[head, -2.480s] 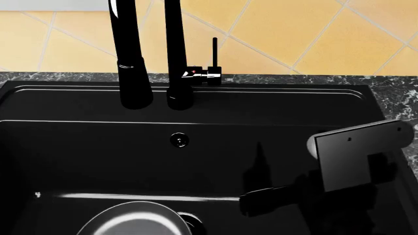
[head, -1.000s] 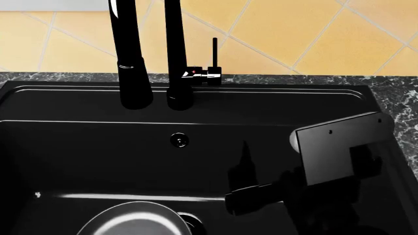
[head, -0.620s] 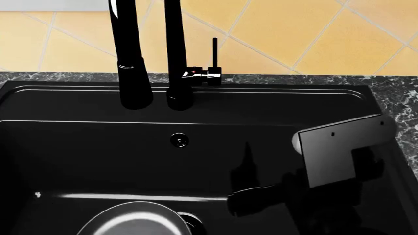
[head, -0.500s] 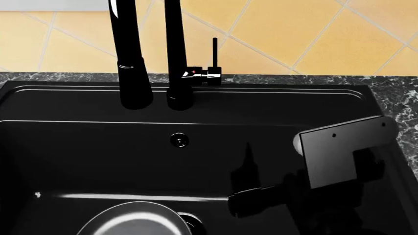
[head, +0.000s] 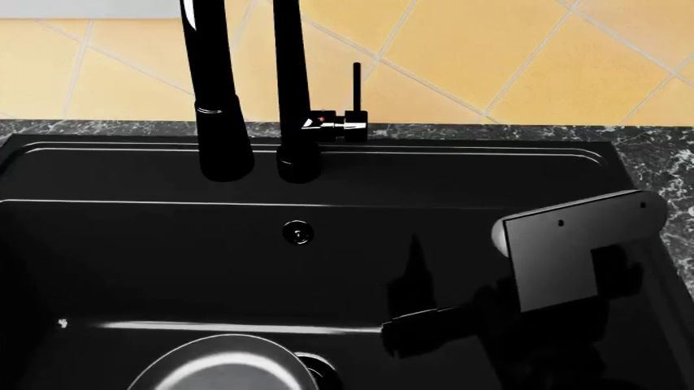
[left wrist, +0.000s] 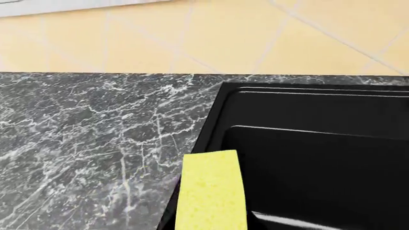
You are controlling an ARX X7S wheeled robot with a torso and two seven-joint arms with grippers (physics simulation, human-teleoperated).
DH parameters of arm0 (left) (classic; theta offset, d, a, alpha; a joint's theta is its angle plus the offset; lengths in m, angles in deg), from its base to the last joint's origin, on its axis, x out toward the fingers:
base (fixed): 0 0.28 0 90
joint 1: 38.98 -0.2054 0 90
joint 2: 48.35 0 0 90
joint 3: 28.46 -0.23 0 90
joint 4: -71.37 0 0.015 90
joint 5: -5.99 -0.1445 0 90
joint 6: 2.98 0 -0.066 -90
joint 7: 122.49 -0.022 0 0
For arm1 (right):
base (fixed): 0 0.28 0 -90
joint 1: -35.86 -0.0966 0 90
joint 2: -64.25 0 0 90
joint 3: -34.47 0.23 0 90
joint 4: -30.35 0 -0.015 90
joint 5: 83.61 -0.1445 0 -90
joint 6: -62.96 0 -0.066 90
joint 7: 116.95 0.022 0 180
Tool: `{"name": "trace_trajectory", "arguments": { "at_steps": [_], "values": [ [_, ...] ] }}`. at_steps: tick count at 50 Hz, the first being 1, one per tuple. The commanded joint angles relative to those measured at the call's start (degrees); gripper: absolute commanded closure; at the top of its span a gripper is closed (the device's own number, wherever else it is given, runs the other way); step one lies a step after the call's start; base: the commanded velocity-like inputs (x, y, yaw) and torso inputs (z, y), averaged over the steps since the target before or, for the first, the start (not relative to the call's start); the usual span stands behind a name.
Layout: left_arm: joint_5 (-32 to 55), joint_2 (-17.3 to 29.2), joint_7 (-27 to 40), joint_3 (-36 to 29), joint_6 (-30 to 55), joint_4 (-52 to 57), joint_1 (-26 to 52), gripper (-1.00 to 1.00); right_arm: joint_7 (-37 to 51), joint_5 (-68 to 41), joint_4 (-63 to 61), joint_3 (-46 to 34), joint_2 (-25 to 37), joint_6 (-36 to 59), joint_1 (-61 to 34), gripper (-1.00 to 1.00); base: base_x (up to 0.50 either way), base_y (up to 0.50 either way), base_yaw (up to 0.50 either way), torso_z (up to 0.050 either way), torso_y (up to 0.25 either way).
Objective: Pick the pan and sponge and place them into the sink. Then turn on the water.
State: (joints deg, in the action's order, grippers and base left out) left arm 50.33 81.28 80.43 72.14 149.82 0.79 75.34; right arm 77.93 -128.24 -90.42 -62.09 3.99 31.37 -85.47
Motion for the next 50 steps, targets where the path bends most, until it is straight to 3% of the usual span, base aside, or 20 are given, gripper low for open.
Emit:
{"name": "trace_trajectory", "arguments": {
  "at_steps": [1, 13, 29, 50],
  "values": [
    [2.80, -1.54, -1.34, -4.49, 1.93, 2.44, 3.60, 1.00, -0.13, -0.14, 0.00, 0.25, 0.34, -0.45, -0.64, -1.00, 0.00, 0.00, 0.00, 0.000, 0.000],
    [3.35, -2.03, -4.86, -11.07, 2.59, 3.58, 6.31, 1.00, -0.33, 0.39, 0.19, 0.15, 0.64, -1.80, 0.79, -1.00, 0.00, 0.00, 0.00, 0.000, 0.000],
    [5.71, -3.63, -8.31, -15.00, 3.34, 4.19, 9.66, 1.00, 0.03, 0.03, -0.28, 0.72, 0.96, -2.28, 1.46, -1.00, 0.00, 0.00, 0.00, 0.000, 0.000],
    [1.66, -5.16, -13.75, -24.40, 0.54, -0.83, 12.81, 1.00, -0.03, 0.01, 0.07, 0.42, 1.00, -3.19, 2.57, -1.00, 0.00, 0.00, 0.00, 0.000, 0.000]
  ]
}}
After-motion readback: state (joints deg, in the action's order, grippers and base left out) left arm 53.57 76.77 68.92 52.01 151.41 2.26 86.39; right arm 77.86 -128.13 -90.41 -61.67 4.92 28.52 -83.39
